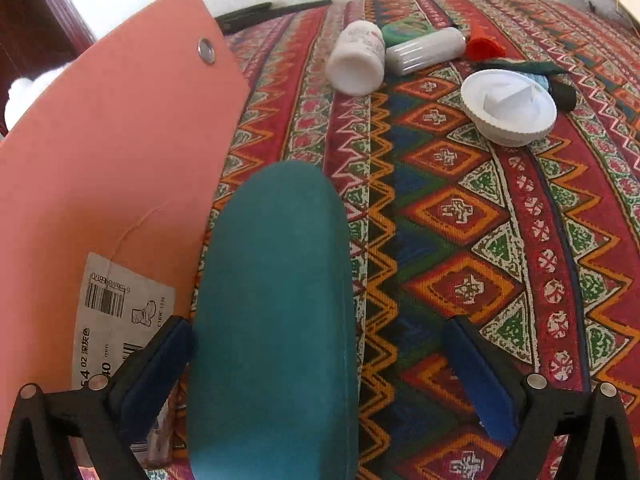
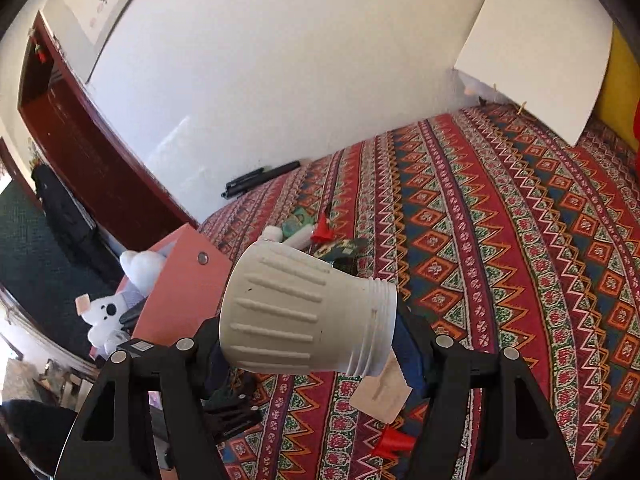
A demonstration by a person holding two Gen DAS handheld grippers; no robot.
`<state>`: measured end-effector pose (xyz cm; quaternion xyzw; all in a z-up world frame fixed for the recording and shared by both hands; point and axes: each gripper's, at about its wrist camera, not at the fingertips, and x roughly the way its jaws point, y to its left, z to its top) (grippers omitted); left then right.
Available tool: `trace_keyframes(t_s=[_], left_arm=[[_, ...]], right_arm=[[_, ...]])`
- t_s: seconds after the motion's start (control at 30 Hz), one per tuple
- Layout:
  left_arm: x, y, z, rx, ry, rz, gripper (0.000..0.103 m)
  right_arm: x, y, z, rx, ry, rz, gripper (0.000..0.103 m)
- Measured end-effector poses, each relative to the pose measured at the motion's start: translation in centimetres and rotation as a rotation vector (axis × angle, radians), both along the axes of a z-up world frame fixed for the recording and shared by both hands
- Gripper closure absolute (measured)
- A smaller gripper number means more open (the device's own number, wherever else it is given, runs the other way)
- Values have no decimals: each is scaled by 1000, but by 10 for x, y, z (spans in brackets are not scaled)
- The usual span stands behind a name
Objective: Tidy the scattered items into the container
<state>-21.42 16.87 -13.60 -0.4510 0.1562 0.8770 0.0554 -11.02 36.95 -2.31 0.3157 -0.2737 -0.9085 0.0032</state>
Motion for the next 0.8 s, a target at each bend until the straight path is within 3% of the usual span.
trace_keyframes(t_s=[0.03,0.1,0.13,0.17,0.2,0.23,0.3,0.33,0.37,0.4,0.47,0.57,0.73,0.8], left_arm=[[0,-4,4,39,-3,1,5],[4,-8,16,81,15,-2,21],[11,-7,26,126,28,-35,38],[19,-4,34,197,7,-99,80],[26,4,37,244,-35,-159,94],[32,11,37,240,-44,-194,92],[41,24,31,96,37,-195,72],[40,25,29,52,58,-178,46],[39,23,29,37,74,-164,30],[38,19,33,44,109,-147,25],[36,8,43,43,175,-92,3],[17,-4,40,62,157,-28,1],[-20,-14,-17,165,-92,24,0],[-20,-17,-18,219,-82,32,2]], right_arm=[[0,-1,0,3,0,4,32],[-1,-4,0,8,1,11,32],[-2,-5,-1,8,1,14,32],[-3,-6,-1,7,2,17,32],[-4,-7,-1,6,1,22,32],[-4,-9,-1,6,1,24,32],[-5,-11,-1,6,2,22,32],[-5,-11,-1,2,4,22,32],[-4,-12,-1,-2,7,24,32],[-3,-13,-1,-1,8,26,32],[-3,-13,0,11,9,29,32],[-3,-10,-2,6,4,21,32],[-7,-11,-10,0,-15,33,32],[-7,-13,-10,8,-16,39,32]])
